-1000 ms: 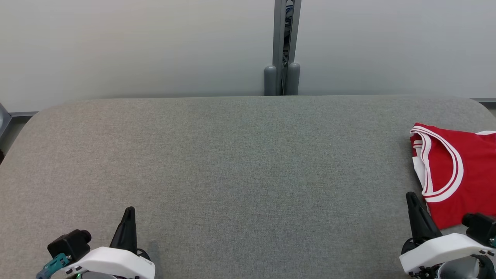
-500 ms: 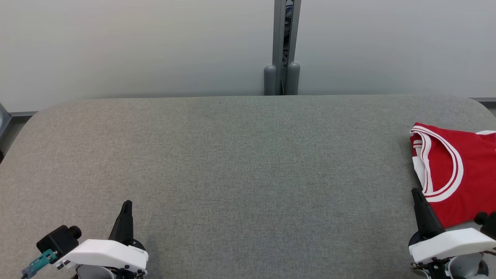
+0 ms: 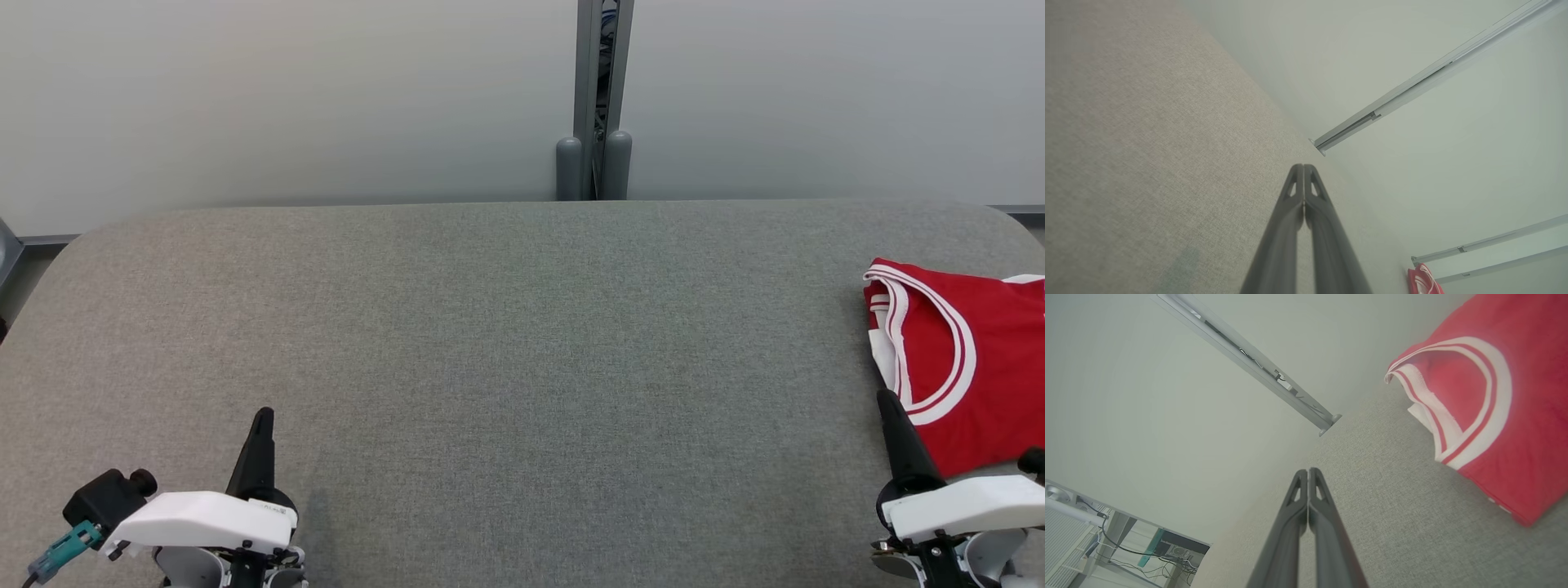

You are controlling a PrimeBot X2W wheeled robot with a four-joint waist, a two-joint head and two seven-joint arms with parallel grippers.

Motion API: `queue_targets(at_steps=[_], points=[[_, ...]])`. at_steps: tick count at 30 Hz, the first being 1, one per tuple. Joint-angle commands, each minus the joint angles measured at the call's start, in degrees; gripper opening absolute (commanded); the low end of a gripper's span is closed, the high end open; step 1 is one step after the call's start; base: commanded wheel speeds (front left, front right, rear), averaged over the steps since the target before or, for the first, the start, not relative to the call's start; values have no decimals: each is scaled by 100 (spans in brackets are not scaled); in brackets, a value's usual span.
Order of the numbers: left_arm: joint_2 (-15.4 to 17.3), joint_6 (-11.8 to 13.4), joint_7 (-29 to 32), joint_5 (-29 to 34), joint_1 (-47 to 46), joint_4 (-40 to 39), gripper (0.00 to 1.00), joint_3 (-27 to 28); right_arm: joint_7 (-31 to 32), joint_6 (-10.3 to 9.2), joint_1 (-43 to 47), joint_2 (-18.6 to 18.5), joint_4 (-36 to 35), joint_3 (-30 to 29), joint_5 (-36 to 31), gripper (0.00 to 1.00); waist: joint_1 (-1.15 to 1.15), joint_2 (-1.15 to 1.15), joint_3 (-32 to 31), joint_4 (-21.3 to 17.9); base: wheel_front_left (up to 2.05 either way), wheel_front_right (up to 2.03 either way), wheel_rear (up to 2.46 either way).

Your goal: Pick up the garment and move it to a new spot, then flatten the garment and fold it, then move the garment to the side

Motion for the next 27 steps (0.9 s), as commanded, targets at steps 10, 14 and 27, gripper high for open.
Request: queue_targets(at_steps=[10,14,27], points=[[-100,-232,174,-536,-223,-5,0,300,161,1,-197,-64,-17,-113,802,0,0,0,4,-3,0,0,0],[-134,-280,223,-662,-238,8,0,359,193,1,-211,-66,-6,-133,985,0,0,0,5,-4,0,0,0],[-281,-496,409,-1192,-318,59,0,624,347,1,-271,-75,38,-226,1789,0,0,0,9,-7,0,0,0]])
